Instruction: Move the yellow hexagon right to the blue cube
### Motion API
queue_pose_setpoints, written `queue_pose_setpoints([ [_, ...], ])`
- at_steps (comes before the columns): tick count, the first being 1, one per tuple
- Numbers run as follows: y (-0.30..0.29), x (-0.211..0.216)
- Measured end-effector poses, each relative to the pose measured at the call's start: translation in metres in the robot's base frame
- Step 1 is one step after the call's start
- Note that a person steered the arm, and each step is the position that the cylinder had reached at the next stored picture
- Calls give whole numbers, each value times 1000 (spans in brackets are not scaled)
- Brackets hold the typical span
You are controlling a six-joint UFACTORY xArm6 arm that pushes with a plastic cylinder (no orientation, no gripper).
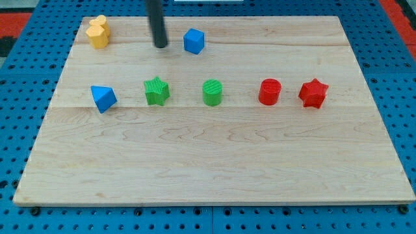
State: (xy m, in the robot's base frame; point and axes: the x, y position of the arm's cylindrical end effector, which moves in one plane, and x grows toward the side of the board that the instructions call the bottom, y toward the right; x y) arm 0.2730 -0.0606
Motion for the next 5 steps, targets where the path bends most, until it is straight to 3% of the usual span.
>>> queue_pose_setpoints([
  [1,39,-4],
  [2,-113,34],
  [3,-243,25],
  [5,-240,1],
])
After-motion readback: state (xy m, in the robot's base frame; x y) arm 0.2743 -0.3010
